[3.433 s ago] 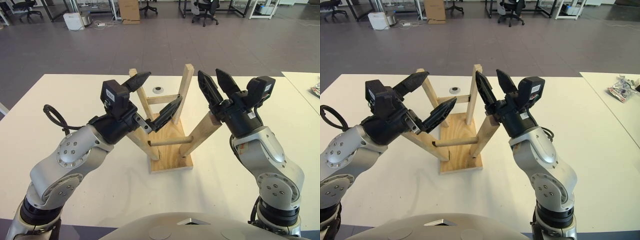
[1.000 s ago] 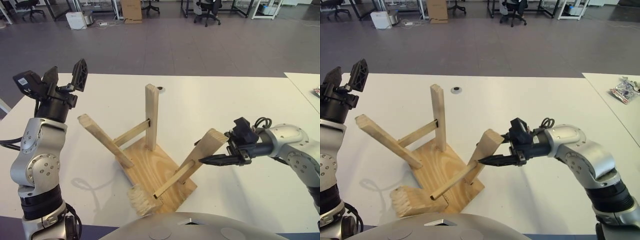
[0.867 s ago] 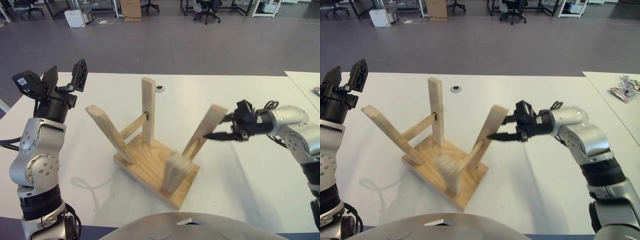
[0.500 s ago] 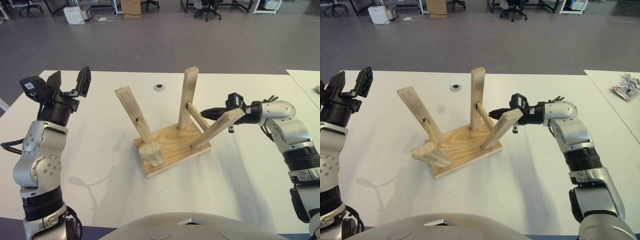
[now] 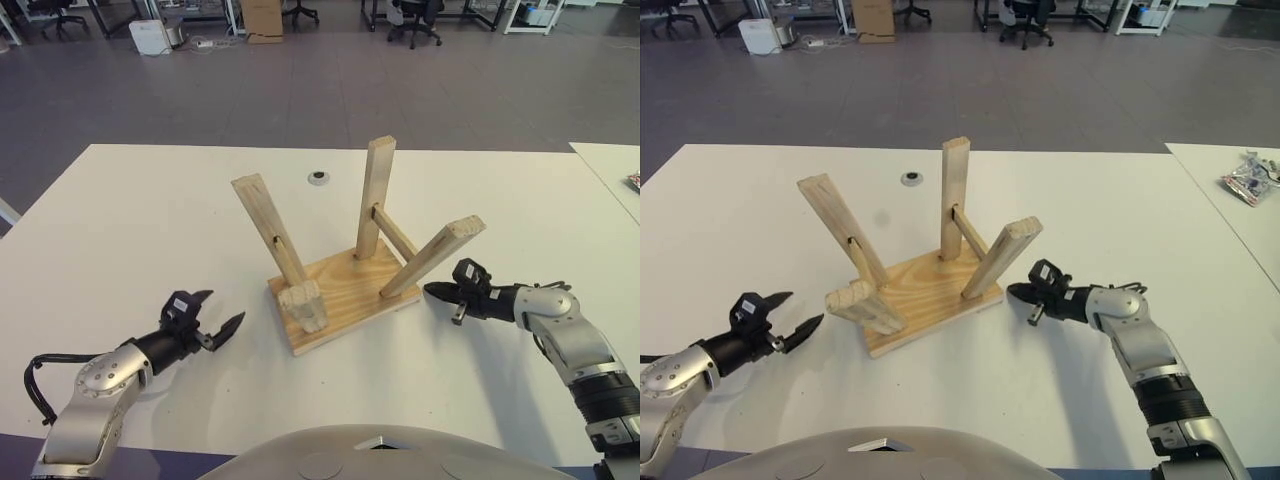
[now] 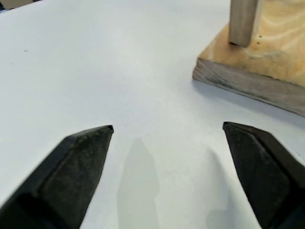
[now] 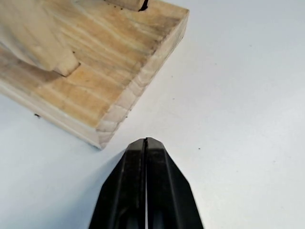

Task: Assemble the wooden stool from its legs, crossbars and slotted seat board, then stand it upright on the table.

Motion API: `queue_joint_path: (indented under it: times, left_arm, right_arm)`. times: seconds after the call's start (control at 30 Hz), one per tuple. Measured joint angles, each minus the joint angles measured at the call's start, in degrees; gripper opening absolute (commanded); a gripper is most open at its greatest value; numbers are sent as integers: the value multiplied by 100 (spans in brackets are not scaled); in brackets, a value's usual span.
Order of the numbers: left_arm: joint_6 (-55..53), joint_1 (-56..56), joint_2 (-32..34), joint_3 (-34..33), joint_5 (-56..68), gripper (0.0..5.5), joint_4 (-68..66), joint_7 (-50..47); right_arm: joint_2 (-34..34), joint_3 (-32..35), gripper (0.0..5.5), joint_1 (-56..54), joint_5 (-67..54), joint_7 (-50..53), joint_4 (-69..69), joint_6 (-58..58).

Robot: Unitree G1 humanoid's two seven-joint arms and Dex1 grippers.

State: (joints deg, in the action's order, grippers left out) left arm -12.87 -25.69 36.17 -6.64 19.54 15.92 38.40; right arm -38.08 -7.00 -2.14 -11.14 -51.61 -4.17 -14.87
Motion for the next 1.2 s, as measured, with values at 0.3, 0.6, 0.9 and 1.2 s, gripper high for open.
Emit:
queue_joint_path:
  times: [0.3, 0.6, 0.9, 1.2]
  left_arm:
    - [135, -408, -66, 427, 9, 213, 220, 631]
    - [382, 107, -263, 586, -219, 42, -264, 551]
    - [563, 425, -466, 541, -163, 4, -727, 607]
    - [-1033, 1681, -23, -251, 1917, 4, 402, 1099]
  right_arm:
    - [82, -126, 0, 104, -1, -134, 329, -106]
    - [19, -202, 0, 536, -278, -511, 1106, -655]
    - [26, -123, 0, 667, -499, -673, 1376, -869]
    - [-270, 592, 0, 234, -2082, -1003, 2448, -2267]
